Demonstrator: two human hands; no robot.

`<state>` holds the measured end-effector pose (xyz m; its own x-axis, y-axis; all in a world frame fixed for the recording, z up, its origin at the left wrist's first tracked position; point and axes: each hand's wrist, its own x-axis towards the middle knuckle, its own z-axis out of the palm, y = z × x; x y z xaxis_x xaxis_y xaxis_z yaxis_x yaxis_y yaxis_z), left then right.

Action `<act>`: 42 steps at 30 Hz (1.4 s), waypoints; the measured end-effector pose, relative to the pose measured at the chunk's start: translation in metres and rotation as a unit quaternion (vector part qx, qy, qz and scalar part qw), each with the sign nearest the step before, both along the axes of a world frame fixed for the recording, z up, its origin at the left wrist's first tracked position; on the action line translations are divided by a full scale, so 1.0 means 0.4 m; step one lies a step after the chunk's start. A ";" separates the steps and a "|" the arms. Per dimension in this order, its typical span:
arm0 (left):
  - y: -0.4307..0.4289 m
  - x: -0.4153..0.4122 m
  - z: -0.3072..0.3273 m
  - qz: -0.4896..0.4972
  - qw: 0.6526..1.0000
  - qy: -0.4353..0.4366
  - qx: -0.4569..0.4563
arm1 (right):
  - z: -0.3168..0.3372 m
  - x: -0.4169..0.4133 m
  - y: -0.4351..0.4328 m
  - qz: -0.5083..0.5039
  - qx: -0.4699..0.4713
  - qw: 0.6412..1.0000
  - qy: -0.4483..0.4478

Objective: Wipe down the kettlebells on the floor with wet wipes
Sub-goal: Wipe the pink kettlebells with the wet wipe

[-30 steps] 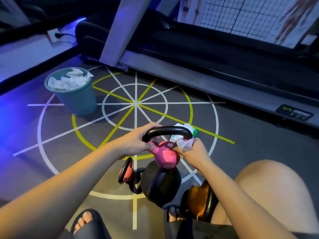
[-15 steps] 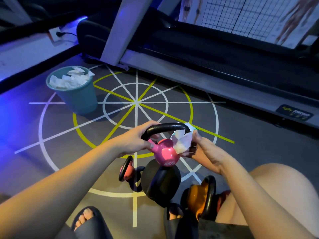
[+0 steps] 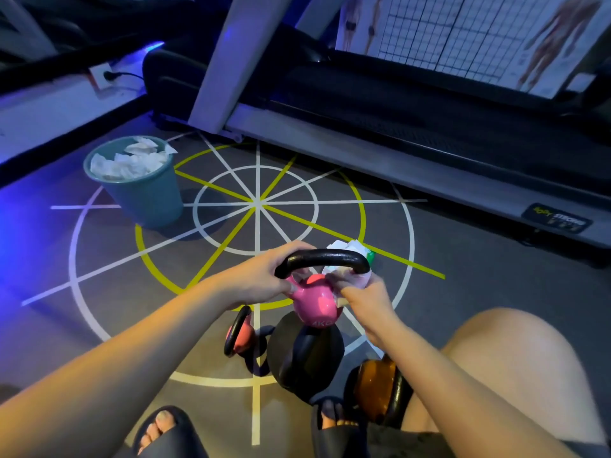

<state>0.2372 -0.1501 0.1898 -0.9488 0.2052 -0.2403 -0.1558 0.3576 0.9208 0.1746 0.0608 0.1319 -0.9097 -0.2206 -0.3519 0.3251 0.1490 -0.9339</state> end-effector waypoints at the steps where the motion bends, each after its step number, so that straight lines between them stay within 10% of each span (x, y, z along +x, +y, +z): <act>1: -0.002 0.000 0.000 0.002 1.000 0.004 0.000 | -0.007 0.004 -0.004 -0.011 -0.016 1.000 -0.010; 7: -0.002 -0.003 0.004 0.030 0.999 -0.006 0.027 | -0.001 0.019 -0.041 -0.051 -0.116 0.985 -0.115; 22: -0.030 0.000 -0.025 0.052 0.999 -0.001 -0.002 | 0.020 0.006 -0.019 0.049 -0.072 0.993 0.081; 36: -0.024 -0.011 0.004 0.038 0.999 -0.037 0.004 | 0.018 0.050 -0.043 -0.027 -0.097 0.992 -0.079; 42: -0.031 -0.005 -0.004 0.060 0.997 -0.040 0.007 | 0.041 0.020 -0.034 0.028 -0.032 0.998 0.044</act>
